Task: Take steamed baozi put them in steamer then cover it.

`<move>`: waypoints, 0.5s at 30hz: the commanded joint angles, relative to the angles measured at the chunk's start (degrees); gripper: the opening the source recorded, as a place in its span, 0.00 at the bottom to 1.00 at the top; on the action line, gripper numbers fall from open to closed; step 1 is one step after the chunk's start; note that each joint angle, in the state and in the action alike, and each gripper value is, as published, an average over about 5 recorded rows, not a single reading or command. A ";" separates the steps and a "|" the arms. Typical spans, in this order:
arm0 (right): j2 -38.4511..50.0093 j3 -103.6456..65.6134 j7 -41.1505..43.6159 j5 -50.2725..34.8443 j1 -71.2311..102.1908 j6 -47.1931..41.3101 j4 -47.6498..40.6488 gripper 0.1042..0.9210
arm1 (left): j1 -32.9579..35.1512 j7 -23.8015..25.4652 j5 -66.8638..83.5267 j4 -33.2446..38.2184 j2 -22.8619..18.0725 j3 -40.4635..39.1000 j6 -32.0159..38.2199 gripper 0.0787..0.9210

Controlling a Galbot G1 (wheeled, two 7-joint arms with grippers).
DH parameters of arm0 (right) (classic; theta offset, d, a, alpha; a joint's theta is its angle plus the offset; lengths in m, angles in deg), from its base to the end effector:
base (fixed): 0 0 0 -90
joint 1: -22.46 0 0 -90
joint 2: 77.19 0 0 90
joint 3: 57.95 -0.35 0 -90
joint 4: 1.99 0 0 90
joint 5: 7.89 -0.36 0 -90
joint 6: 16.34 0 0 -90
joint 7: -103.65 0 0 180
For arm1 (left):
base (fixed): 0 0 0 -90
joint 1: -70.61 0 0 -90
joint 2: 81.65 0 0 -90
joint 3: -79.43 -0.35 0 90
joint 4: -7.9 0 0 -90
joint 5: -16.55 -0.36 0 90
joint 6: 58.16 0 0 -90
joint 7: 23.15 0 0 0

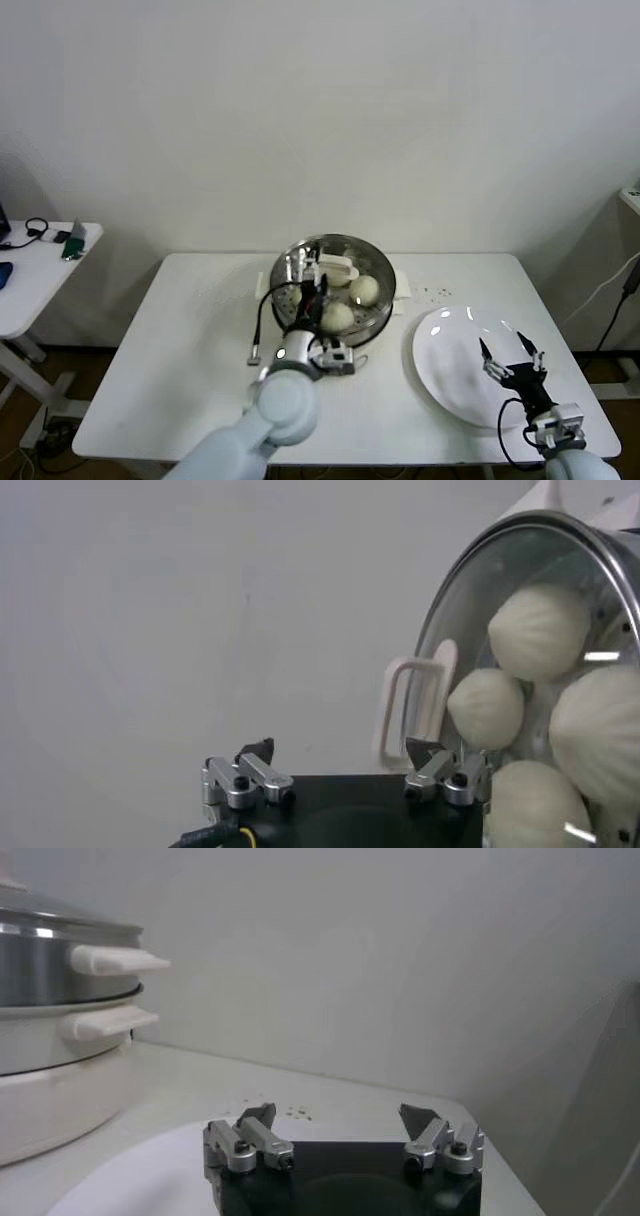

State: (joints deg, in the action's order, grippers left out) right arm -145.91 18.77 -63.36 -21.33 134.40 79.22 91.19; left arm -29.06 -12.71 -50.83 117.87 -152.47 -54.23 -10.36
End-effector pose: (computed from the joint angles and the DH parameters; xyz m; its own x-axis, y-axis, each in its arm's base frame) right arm 0.2208 -0.1967 -0.3882 -0.9816 -0.0445 0.1854 -0.0749 0.9842 -0.1603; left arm 0.2902 -0.1460 -0.2459 -0.9919 0.1229 0.0325 0.0525 0.1638 0.9851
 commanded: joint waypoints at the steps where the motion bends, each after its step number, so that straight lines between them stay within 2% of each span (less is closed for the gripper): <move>1: 0.53 0.10 0.09 -0.20 0.04 -0.19 -0.06 0.88 | 11.37 -6.22 11.43 11.85 6.79 10.92 5.66 0.88; 5: 0.91 0.31 0.07 -0.43 -0.02 -0.13 -0.12 0.88 | 16.50 -13.28 21.78 14.82 7.73 19.34 12.80 0.88; 8: 0.92 0.56 0.07 -0.36 -0.07 -0.10 0.09 0.88 | 20.45 -19.09 33.26 15.79 7.00 25.71 18.84 0.88; 13: 0.86 1.12 0.11 -0.53 0.05 0.18 0.74 0.88 | 30.73 -23.89 48.15 13.45 4.01 38.67 36.10 0.88; 15: 0.75 1.41 0.20 -0.73 0.21 0.40 1.16 0.88 | 34.07 -25.41 55.64 12.57 2.46 42.46 39.65 0.88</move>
State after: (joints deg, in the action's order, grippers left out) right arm -145.15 19.75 -63.29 -21.69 134.43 79.23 91.58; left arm -13.35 -25.56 -28.34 128.69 -147.80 -35.47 -6.56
